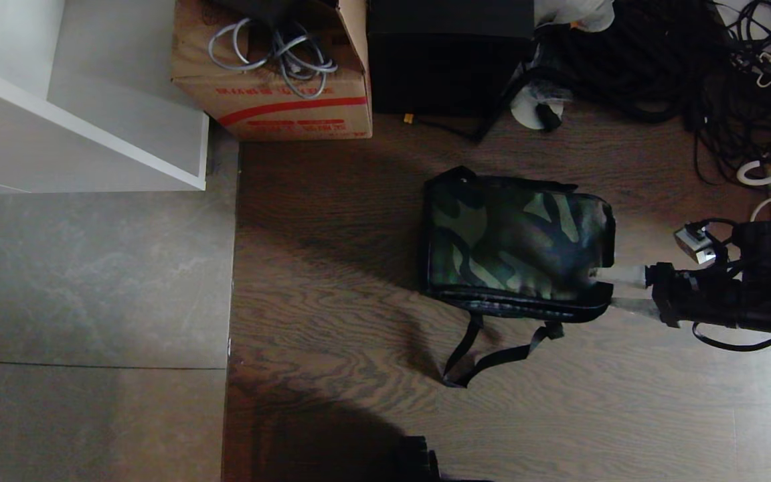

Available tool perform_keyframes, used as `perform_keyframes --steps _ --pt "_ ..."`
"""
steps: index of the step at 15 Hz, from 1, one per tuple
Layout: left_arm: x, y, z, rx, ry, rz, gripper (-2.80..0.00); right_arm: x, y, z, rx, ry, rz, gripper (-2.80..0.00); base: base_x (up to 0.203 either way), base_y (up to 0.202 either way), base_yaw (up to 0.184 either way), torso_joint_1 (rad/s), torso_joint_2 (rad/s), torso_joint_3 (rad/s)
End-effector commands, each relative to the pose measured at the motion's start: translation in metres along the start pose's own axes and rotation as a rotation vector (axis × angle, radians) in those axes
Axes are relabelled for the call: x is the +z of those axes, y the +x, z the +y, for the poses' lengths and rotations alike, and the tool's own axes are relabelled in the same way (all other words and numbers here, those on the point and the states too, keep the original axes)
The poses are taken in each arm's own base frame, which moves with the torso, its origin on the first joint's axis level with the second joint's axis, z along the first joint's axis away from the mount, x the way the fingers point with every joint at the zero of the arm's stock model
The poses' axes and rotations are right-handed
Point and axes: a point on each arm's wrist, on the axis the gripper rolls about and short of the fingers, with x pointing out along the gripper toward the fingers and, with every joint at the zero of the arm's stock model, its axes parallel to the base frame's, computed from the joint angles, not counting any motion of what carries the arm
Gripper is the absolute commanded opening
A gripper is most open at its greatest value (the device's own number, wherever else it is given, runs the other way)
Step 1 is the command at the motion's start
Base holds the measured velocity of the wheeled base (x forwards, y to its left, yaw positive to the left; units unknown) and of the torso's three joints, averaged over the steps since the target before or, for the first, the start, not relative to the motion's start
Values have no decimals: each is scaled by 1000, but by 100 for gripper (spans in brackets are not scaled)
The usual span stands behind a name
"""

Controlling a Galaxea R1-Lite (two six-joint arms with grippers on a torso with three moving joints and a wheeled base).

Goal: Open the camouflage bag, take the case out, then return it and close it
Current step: Open the top of the storage box

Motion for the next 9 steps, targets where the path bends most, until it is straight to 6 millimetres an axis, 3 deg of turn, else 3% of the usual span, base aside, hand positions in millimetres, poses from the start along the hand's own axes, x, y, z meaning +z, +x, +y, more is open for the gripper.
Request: perform_keyframes --steps 1,9 --pt "-3 1 0 2 -1 10 -280 5 9 -1 15 42 3 0 0 0 0 0 0 0" --pt "-3 1 0 2 0 10 -280 17 24 2 44 147 -7 0 0 0 0 0 0 0"
